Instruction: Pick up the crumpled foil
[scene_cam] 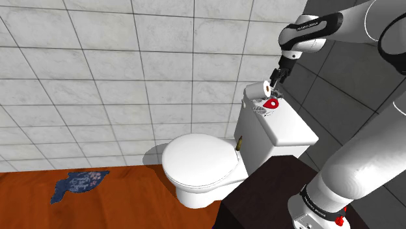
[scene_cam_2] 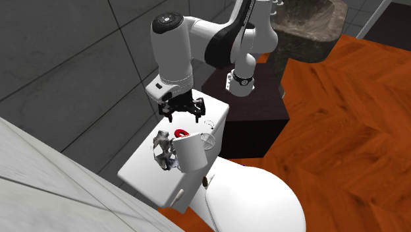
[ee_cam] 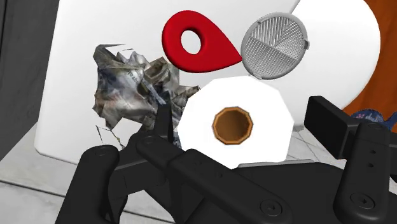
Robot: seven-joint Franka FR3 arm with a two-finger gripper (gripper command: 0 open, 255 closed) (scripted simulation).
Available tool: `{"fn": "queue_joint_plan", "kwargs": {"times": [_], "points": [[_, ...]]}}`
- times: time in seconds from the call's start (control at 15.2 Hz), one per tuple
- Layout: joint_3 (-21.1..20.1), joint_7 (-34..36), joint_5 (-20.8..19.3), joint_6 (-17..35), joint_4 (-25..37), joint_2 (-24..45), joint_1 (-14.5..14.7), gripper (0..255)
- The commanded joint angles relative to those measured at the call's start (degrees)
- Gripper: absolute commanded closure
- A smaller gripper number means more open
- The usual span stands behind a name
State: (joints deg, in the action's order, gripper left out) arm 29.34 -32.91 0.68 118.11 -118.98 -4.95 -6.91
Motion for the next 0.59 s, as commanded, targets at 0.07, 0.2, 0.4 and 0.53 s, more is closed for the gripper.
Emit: {"fn": "queue_joint_plan", "kwargs": {"times": [0.07, 0.2, 0.4, 0.53], "points": [[2.0, -4.5, 3.3, 0.9, 4.4, 6.3, -1.2, 0], [2.9, -7.4, 6.0, 1.1, 7.7, 10.8, -2.5, 0], [3.4, -11.5, 10.0, 0.8, 13.3, 17.7, -5.2, 0], [3.2, -11.7, 10.2, 1.5, 12.9, 18.0, -5.4, 0]]}}
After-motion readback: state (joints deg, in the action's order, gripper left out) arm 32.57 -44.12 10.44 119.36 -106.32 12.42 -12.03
